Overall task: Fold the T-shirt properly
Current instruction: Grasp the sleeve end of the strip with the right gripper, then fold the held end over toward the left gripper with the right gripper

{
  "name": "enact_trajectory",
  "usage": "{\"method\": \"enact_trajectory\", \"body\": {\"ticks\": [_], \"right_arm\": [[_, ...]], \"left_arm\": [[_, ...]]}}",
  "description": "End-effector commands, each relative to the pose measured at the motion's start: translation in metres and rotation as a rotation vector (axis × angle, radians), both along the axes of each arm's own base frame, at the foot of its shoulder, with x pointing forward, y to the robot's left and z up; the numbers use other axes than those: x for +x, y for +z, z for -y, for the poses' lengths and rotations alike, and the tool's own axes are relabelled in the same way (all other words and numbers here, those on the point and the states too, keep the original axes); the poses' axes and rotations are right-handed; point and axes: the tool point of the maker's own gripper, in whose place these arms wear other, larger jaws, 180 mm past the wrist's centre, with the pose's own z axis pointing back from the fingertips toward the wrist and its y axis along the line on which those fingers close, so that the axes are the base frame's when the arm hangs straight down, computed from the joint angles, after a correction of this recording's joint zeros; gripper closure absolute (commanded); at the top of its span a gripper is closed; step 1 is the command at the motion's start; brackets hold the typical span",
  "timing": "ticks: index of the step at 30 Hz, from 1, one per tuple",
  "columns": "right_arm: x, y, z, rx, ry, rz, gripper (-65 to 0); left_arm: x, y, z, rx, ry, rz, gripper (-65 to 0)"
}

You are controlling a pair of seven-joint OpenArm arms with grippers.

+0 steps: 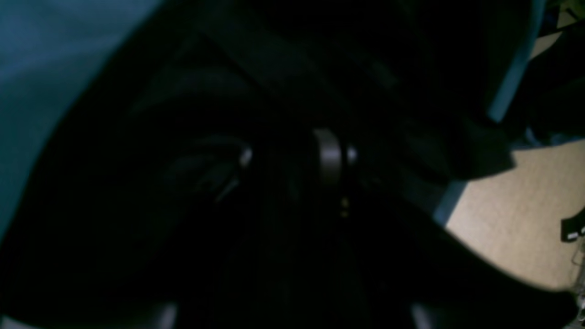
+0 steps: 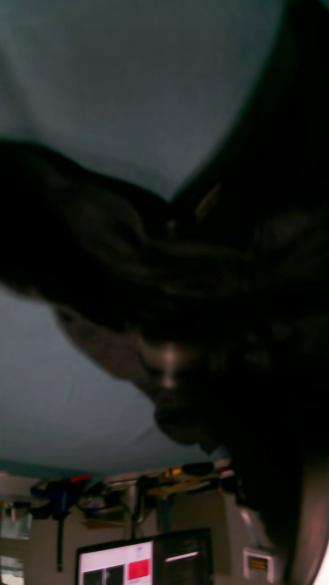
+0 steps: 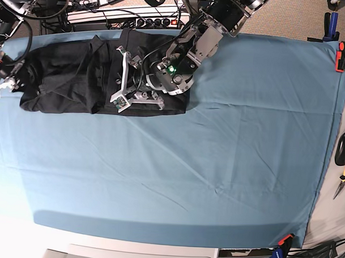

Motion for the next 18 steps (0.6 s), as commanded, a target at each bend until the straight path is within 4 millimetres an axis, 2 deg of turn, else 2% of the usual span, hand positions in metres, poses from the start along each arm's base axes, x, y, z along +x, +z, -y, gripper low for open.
{"method": "enact_trajectory", "body": {"ticks": [1, 3, 4, 8, 12, 18], "right_arm": [[-0.015, -0.01, -0.002, -0.002, 0.036, -0.09, -10.5], [-0.015, -0.01, -0.003, -0.001, 0.037, -0.091, -1.8], [-0.016, -0.011, -0.003, -0.003, 0.039, -0.096, 0.0], [-0.022, -0.016, -0.002, -0.026, 0.055, -0.134, 0.0], [-0.019, -0.014, -0.002, -0.016, 0.046, -0.115, 0.0], [-0.006, 0.0, -0.004, 0.035, 0.011, -0.029, 0.0]], "left_arm": [[0.008, 0.023, 0.011, -0.058, -0.006, 0.046, -18.5], [0.01, 0.028, 0.01, -0.06, -0.002, 0.063, -18.5], [0.011, 0.03, 0.01, -0.057, -0.002, 0.07, -18.5], [0.017, 0.034, 0.003, -0.029, 0.008, 0.114, -18.5], [0.023, 0.036, -0.006, -0.002, 0.032, 0.146, -18.5], [0.043, 0.021, -0.05, 0.144, 0.129, 0.221, -18.5]]}}
